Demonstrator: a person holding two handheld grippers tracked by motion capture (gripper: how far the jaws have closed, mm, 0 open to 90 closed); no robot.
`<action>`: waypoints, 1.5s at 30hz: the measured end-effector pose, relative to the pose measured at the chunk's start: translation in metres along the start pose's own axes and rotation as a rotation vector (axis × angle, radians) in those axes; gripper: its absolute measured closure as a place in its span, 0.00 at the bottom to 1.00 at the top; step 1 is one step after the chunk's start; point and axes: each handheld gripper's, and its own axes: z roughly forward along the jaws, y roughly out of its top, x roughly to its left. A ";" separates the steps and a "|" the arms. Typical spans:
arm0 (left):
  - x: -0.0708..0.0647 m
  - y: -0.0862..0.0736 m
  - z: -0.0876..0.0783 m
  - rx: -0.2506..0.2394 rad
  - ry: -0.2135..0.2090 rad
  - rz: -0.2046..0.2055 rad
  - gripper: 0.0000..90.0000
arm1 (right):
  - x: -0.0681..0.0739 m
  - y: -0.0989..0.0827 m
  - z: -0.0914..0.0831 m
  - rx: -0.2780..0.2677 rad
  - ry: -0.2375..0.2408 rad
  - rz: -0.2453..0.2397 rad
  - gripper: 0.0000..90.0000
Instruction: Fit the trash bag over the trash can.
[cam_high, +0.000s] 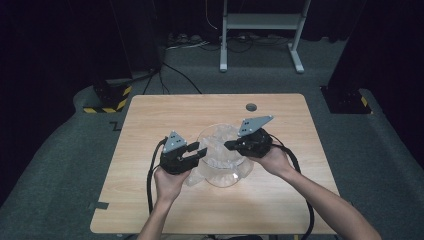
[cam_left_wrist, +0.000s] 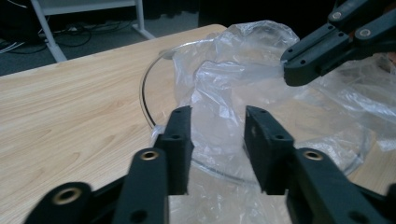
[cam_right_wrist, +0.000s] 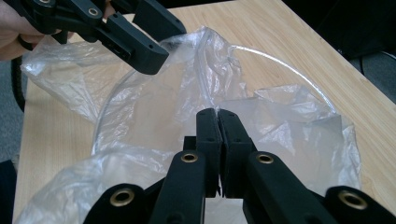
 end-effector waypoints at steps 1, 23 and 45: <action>0.000 0.000 0.000 0.000 0.001 0.000 0.73 | -0.001 0.001 0.000 0.005 -0.001 -0.008 0.98; 0.018 0.014 0.008 -0.006 0.050 0.034 1.00 | -0.028 -0.007 -0.013 -0.110 -0.081 0.042 0.97; 0.043 0.016 0.026 -0.009 0.024 -0.020 1.00 | -0.035 -0.013 -0.008 -0.019 -0.047 -0.003 0.97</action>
